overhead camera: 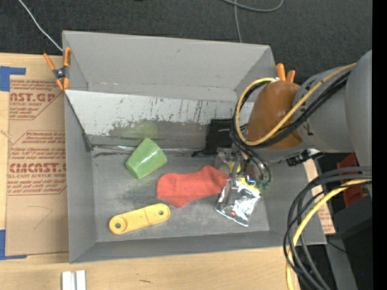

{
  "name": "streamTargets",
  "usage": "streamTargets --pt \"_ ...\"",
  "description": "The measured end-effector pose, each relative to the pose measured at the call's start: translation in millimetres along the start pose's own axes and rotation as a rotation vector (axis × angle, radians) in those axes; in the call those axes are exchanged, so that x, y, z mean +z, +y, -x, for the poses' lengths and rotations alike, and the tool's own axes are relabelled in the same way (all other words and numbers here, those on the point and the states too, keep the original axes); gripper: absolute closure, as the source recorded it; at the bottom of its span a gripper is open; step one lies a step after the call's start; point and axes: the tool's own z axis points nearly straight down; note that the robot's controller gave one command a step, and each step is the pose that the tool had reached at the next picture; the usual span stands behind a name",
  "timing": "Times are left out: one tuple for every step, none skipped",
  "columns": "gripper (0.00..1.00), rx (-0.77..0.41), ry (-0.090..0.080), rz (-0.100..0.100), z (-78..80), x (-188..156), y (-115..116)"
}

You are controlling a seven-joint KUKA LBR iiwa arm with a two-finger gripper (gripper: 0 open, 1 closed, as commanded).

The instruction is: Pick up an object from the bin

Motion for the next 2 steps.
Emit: streamTargets --pt "0.0 0.026 -0.013 0.0 10.0 -6.3 19.6" --pt "1.0 0.142 0.0 0.001 -15.5 -0.5 9.9"
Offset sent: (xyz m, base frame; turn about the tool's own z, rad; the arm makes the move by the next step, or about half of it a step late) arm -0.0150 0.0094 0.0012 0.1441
